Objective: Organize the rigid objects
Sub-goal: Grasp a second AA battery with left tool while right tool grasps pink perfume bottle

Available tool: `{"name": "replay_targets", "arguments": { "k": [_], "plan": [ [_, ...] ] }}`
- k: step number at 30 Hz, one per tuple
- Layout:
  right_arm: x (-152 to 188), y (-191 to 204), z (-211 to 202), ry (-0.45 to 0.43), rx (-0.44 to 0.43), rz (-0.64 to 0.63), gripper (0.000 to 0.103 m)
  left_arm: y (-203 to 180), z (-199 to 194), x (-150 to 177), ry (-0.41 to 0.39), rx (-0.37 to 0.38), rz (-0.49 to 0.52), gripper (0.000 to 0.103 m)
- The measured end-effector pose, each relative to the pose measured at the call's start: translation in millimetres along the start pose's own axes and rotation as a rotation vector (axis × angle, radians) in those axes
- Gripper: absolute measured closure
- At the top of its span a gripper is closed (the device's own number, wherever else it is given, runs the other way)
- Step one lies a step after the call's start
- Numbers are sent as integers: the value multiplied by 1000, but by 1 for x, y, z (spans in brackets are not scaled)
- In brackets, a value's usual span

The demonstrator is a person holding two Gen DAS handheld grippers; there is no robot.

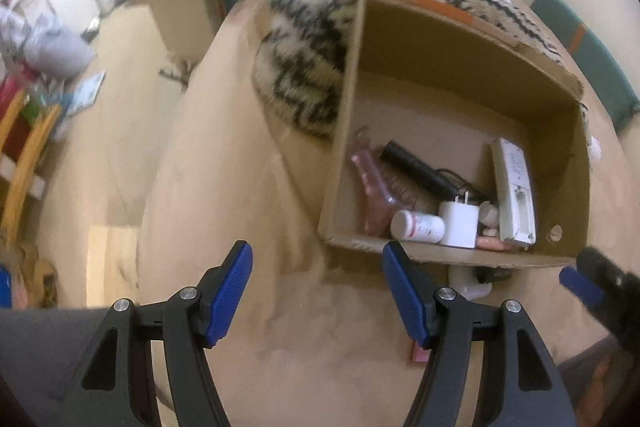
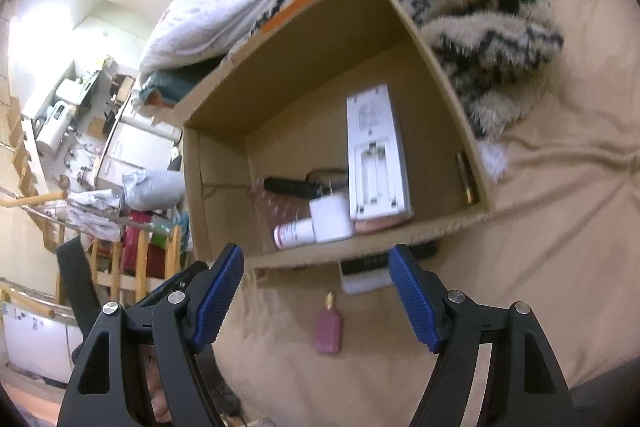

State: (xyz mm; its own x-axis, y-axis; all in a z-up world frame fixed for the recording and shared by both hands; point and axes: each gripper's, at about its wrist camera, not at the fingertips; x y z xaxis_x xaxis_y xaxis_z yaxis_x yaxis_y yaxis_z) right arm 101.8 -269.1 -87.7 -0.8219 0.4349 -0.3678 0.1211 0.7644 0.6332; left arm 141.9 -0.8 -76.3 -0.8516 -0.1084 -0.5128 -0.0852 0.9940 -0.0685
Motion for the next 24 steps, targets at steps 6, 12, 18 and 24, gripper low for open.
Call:
{"name": "replay_targets", "arguments": {
  "k": [6,12,18,24],
  "plan": [
    [8,-1,18,68,100,-26,24,3,17,9,68,-11,-19,39],
    [11,-27,35,117,208,66,24,-15,39,18,132,6,14,39],
    [8,-45,44,137,203,168,24,-56,72,22,175,31,63,39],
    [8,-45,45,142,206,159,24,-82,95,26,162,-8,46,39]
  ]
}}
Point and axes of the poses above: each gripper's, at about its wrist camera, not at the fingertips, and z roughly the way its jaws point, y to its left, x to its underside, and after that the axes turned 8 degrees about -y, right-handed
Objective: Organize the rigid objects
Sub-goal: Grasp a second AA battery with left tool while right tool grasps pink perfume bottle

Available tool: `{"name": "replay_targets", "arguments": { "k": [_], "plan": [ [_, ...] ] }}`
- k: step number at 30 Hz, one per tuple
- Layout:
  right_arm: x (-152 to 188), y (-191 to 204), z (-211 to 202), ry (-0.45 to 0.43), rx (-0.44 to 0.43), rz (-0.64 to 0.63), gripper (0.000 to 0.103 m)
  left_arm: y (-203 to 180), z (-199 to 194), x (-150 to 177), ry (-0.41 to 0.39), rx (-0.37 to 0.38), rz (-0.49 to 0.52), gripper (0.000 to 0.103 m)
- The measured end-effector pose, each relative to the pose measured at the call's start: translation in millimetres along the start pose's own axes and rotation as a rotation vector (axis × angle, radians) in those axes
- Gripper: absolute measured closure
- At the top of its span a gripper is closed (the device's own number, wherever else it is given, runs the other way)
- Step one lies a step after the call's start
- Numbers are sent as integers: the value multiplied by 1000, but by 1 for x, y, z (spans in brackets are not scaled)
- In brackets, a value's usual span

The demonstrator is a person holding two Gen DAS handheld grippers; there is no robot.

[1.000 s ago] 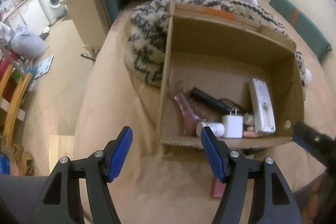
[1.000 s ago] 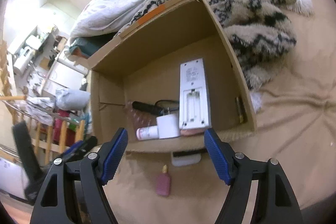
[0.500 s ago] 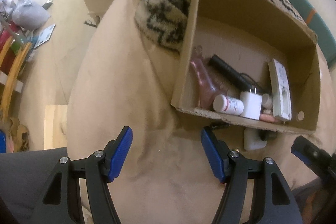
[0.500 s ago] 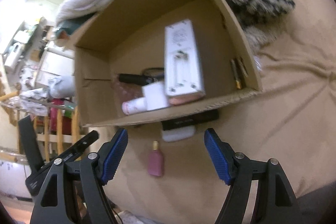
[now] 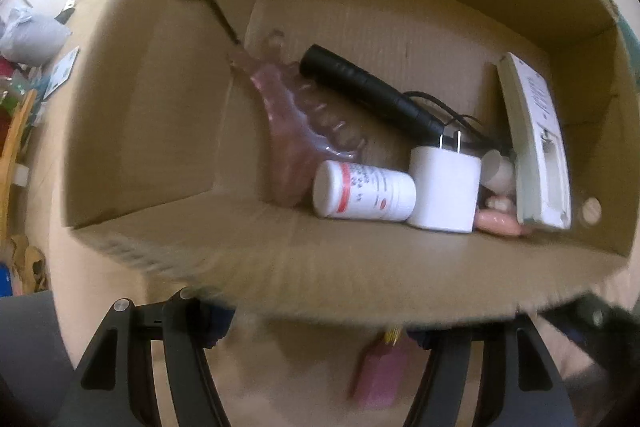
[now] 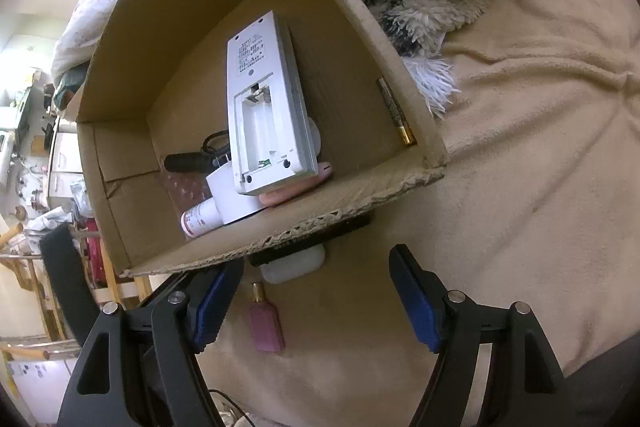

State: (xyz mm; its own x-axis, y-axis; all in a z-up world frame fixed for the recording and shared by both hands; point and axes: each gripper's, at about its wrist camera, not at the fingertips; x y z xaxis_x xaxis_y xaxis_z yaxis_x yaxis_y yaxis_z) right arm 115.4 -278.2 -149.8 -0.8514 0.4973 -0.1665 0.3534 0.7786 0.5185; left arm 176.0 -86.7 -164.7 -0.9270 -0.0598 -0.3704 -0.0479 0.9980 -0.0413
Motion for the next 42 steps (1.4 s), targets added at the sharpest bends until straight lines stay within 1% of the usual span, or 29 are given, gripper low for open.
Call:
{"name": "replay_targets", "arguments": {
  "k": [2,6,8,10,12,16,18,19,23,25,27,29,33,36,38,40,42],
  "plan": [
    [-2,-1,-2,0,-1,0,24,-8,6,-1,-10,-21,5,39],
    [-3,1,1,8,0,1,24,-19,15,0,-5,-62,26,39],
    [-4,1,1,11,2,-4,24,-21,16,0,-12,-71,25,40],
    [-4,2,2,13,6,-11,24,-23,16,0,-18,-71,29,57],
    [-4,3,3,15,13,-21,24,-24,15,0,-23,-70,35,64],
    [-2,5,3,11,22,-38,24,-16,15,0,-18,-53,34,64],
    [-1,7,3,10,22,-44,24,-12,14,-2,-13,-65,45,64],
    [-1,8,4,11,21,-47,24,1,13,-4,-10,-70,50,64],
    [7,13,7,38,18,-76,24,16,-5,-5,-10,-93,84,64],
    [16,21,9,61,7,-109,24,27,-18,-3,-7,-96,81,64],
    [29,34,12,86,2,-169,24,39,-32,-2,-12,-92,73,64],
    [44,49,20,112,23,-247,24,51,-48,-1,-27,-92,84,64],
    [73,80,39,147,83,-403,24,72,-74,-9,-57,-100,100,64],
    [90,98,53,144,151,-511,24,88,-92,-5,-78,-106,97,64],
    [100,106,62,131,207,-576,24,91,-105,9,-105,-120,103,64],
    [107,112,69,113,256,-634,24,88,-105,16,-122,-129,110,64],
    [111,115,71,89,270,-660,24,87,-104,14,-120,-124,102,64]
  ]
}}
Point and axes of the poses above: each gripper's, at about its wrist camera, not at the fingertips, and z roughly the way its jaws point, y to its left, x to its underside, and after that the axes turned 8 degrees about -y, right-handed
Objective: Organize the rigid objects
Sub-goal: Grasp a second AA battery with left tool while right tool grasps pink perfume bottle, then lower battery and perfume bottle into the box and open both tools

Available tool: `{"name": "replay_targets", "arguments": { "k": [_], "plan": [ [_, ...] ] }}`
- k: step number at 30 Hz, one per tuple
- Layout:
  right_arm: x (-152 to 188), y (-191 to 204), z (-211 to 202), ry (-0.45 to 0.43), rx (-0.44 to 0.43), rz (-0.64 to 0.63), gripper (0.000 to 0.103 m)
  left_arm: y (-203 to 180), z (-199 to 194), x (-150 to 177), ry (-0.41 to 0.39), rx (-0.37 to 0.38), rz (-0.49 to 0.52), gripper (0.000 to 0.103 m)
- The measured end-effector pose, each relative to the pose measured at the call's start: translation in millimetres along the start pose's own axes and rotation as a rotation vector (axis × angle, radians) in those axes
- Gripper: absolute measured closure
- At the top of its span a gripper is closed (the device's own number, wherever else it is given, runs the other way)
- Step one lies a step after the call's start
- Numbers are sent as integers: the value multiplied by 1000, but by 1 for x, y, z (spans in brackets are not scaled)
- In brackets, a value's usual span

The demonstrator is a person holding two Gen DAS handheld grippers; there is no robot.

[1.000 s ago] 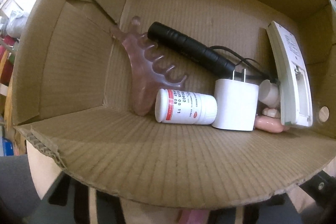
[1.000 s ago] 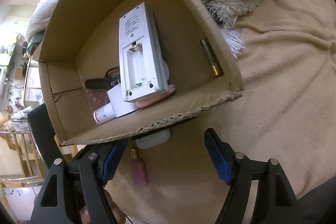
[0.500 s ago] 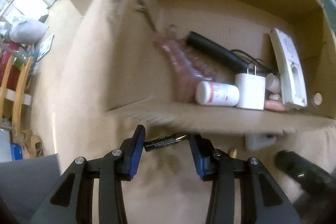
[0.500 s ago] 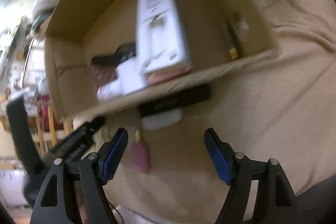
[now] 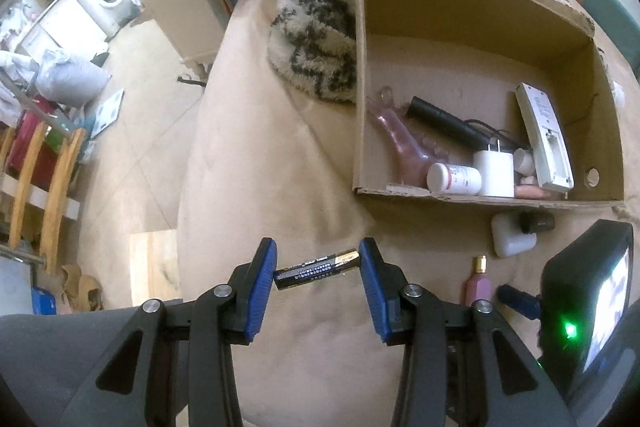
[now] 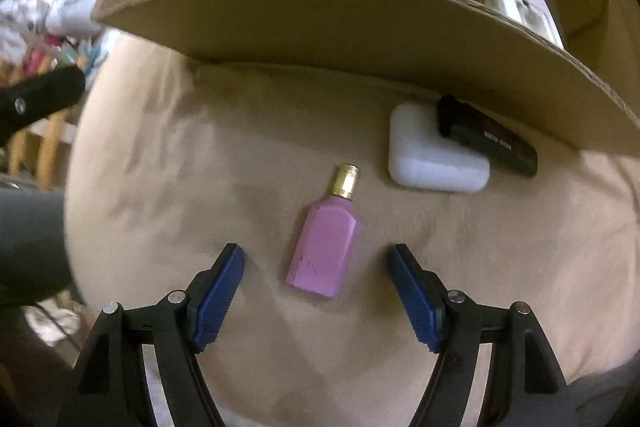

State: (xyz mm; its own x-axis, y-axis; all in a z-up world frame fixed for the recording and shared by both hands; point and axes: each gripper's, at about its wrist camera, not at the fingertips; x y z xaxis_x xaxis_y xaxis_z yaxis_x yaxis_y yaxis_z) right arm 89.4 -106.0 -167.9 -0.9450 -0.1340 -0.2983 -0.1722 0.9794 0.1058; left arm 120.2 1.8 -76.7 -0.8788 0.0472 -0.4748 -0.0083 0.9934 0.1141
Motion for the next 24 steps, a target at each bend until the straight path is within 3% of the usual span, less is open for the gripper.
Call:
{"name": "replay_targets", "arguments": {
  "k": [3,4,6,8,11,19,24],
  "plan": [
    [0,2,-1,-11,1,-14,28,-2,7,1,12,10,-22,64],
    [1,4,0,-19,7,-20,32,-2,8,2,14,16,-30,64],
    [2,2,-4,-30,15,-30,54,0,8,0,9,21,-40,64],
    [4,-5,-7,-35,5,-20,66,-1,10,-1,9,25,-47,64],
    [6,-14,-11,-38,-7,-12,75,-1,15,0,24,34,-56,64],
    [6,-32,-32,-71,-58,40,76,-2,13,1,12,22,-50,64],
    [8,-55,-54,-115,-6,64,76,0,14,2,20,20,-62,64]
  ]
}}
Point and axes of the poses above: each gripper's, at about its wrist camera, not at the fingertips, and z roughly the way its jaws point, y to its left, x to its underside, and after that the axes turned 8 degrees about -y, right-handed
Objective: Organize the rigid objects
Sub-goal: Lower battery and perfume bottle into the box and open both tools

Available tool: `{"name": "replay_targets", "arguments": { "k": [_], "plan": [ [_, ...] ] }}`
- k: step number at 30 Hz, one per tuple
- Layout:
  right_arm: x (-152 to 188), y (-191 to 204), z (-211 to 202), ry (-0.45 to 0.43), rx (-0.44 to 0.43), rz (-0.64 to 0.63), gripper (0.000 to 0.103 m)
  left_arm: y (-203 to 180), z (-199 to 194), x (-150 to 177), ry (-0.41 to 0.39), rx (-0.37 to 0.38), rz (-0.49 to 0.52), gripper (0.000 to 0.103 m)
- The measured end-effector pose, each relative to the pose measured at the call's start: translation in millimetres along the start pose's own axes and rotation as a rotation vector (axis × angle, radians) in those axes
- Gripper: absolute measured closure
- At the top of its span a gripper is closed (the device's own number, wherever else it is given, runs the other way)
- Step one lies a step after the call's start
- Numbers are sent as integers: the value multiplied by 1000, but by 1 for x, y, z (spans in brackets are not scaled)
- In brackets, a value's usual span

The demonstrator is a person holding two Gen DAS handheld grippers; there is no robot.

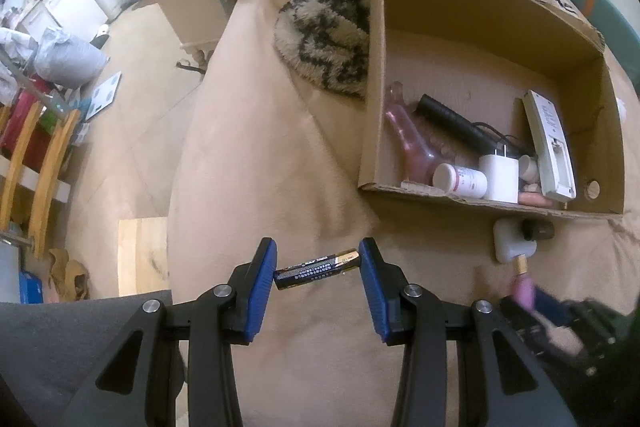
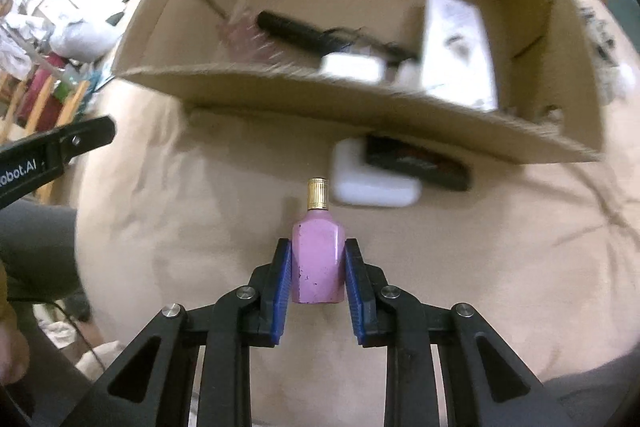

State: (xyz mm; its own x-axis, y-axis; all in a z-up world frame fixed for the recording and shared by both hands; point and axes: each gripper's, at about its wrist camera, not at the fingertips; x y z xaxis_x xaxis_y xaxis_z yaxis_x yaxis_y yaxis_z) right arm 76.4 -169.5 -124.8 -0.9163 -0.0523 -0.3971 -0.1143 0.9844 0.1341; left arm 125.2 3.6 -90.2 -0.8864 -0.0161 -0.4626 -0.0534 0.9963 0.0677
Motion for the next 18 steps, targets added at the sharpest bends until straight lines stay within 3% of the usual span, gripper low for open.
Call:
{"name": "replay_targets", "arguments": {
  "k": [7,18],
  "plan": [
    [-1,-33,-36,-51,-120,134,76,-2,-5,-1,-26,2,7,64],
    [-29,-55,-75,-234,-199,210,76,-15,-50,-26,-186,42,33,64]
  ]
}}
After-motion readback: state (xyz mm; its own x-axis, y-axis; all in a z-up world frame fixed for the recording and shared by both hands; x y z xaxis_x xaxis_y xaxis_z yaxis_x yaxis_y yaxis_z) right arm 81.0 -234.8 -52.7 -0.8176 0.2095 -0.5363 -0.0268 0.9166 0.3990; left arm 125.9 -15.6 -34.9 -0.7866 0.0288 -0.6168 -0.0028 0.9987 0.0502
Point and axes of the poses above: each gripper's, at about its wrist camera, not at the fingertips, and z roughly the way its jaws point, y to its left, x to its underside, and after that the axes turned 8 degrees about -y, right-handed
